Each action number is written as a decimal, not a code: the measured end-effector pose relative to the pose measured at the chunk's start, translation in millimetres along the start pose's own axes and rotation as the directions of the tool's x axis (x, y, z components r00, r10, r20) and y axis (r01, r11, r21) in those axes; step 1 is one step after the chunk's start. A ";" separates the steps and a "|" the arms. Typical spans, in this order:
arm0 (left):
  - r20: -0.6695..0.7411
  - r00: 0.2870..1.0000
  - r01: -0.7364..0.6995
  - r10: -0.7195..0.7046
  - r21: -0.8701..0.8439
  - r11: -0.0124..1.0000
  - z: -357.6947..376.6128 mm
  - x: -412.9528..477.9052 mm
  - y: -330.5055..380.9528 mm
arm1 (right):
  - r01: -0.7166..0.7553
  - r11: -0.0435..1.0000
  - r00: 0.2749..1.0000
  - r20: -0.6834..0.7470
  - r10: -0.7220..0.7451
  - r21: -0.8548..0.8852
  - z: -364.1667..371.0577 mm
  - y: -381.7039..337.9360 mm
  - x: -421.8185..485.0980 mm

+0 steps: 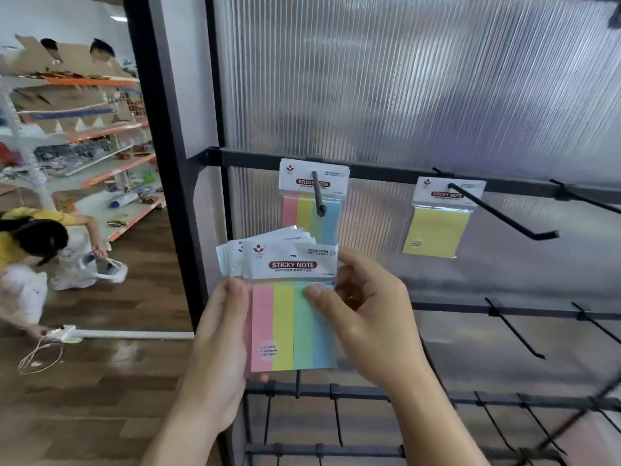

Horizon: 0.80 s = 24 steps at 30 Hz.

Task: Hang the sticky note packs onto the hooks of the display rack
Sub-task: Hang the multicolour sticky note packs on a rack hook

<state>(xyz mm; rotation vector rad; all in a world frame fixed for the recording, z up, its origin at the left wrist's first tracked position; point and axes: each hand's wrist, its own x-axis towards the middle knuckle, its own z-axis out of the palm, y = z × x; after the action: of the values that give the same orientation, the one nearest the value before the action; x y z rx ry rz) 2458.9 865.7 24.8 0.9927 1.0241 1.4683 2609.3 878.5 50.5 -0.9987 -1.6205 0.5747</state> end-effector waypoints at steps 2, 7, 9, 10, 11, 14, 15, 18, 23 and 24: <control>0.003 1.000 -0.008 0.008 -0.004 1.000 -0.1 1.0 -1.7 | 0.026 1.000 0.998 -0.054 -0.027 -0.009 -1.6 0.3 -2.5; 0.010 1.000 -0.021 0.022 -0.043 0.999 4.0 1.2 -2.2 | 0.167 0.985 0.980 -0.116 -0.162 0.040 -5.9 -8.0 -4.7; 0.006 1.000 -0.018 0.019 -0.043 0.999 5.0 1.2 -1.3 | 0.230 0.968 0.967 -0.132 -0.216 0.096 -5.4 -14.2 -5.5; 0.005 1.000 -0.019 0.019 -0.041 0.999 5.1 1.2 -1.4 | 0.251 0.960 0.962 -0.145 -0.232 0.127 -5.1 -16.7 -5.8; 0.005 1.000 -0.021 0.021 -0.042 0.999 5.1 1.0 -1.0 | 0.275 0.951 0.954 -0.161 -0.252 0.139 -5.1 -18.4 -5.6; 0.014 0.999 -0.039 0.040 -0.057 0.998 4.0 0.9 0.3 | 0.359 0.930 0.919 -0.201 -0.339 0.076 -5.6 -22.8 -4.1; 0.014 0.999 -0.043 0.044 -0.062 0.997 3.1 1.1 0.4 | 0.381 0.923 0.907 -0.213 -0.364 0.044 -6.3 -24.2 -3.4; 0.008 0.999 -0.042 0.043 -0.056 0.998 -1.0 2.1 -1.8 | 0.444 0.894 0.865 -0.234 -0.444 -0.054 -9.6 -26.6 -2.2; 0.015 0.999 -0.036 0.037 -0.036 0.999 -4.9 1.1 -4.1 | 0.436 0.890 0.850 -0.263 -0.456 -0.133 -10.0 -29.3 1.7; 0.015 0.999 -0.034 0.034 -0.031 0.999 -5.3 0.9 -4.2 | 0.408 0.896 0.856 -0.269 -0.442 -0.175 -9.0 -28.8 3.4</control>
<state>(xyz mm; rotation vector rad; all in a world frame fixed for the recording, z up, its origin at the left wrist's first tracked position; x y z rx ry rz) 2455.0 866.5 19.2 1.0025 0.9753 1.4980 2608.7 865.0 77.6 -0.7274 -1.5404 0.0227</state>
